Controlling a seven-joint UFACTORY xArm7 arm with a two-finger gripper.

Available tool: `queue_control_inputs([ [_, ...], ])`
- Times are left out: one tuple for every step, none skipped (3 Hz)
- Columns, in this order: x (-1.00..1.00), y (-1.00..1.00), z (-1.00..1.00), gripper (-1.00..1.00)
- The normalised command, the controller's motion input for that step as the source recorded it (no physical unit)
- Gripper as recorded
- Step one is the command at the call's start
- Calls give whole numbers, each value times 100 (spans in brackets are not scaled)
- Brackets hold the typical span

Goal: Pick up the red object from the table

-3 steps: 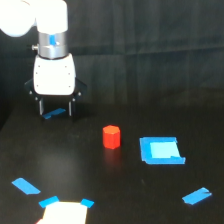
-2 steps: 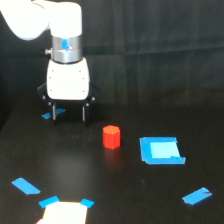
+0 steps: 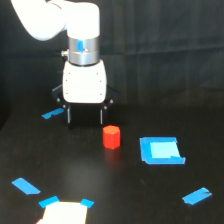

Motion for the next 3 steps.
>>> queue_control_inputs([
  [100,-100,-34,3],
  [-93,-100,-100,100],
  [-100,-87,-100,92],
])
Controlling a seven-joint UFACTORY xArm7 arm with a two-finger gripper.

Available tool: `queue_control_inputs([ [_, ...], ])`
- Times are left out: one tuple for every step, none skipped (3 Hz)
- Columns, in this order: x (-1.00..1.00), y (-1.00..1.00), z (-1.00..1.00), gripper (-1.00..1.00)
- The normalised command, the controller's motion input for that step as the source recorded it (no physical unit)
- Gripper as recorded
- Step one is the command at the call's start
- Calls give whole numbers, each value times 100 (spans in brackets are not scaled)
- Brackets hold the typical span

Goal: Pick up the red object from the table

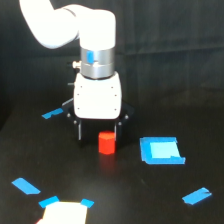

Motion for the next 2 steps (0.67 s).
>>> queue_control_inputs([
  [-3,20,-40,-100],
  [4,17,-72,-100],
])
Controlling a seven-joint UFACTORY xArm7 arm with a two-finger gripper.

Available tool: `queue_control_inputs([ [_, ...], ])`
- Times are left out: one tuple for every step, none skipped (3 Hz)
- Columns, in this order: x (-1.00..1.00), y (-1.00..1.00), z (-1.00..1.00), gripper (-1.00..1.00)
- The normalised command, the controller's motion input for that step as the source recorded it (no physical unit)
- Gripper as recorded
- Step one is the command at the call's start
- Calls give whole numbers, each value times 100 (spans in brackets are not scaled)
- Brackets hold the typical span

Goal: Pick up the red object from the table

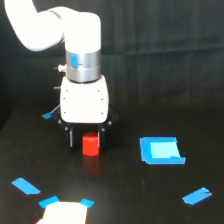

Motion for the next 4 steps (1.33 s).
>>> queue_control_inputs([
  [53,-19,13,-100],
  [93,-73,100,-100],
  [65,-8,100,-100],
  [-100,-100,100,-96],
])
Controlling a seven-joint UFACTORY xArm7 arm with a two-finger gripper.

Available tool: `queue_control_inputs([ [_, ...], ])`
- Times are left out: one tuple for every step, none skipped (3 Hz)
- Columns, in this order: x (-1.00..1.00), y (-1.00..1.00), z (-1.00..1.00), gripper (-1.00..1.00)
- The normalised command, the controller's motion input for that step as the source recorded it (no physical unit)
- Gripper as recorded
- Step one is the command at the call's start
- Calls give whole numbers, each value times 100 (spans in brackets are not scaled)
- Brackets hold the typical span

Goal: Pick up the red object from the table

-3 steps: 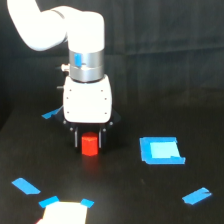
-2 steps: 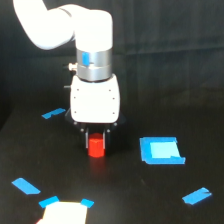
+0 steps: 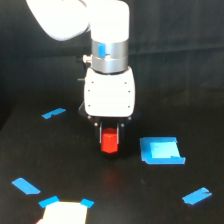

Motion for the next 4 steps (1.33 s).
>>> queue_control_inputs([
  [-62,-100,100,-100],
  [83,2,100,-49],
  [100,6,100,-63],
  [44,-57,100,-100],
])
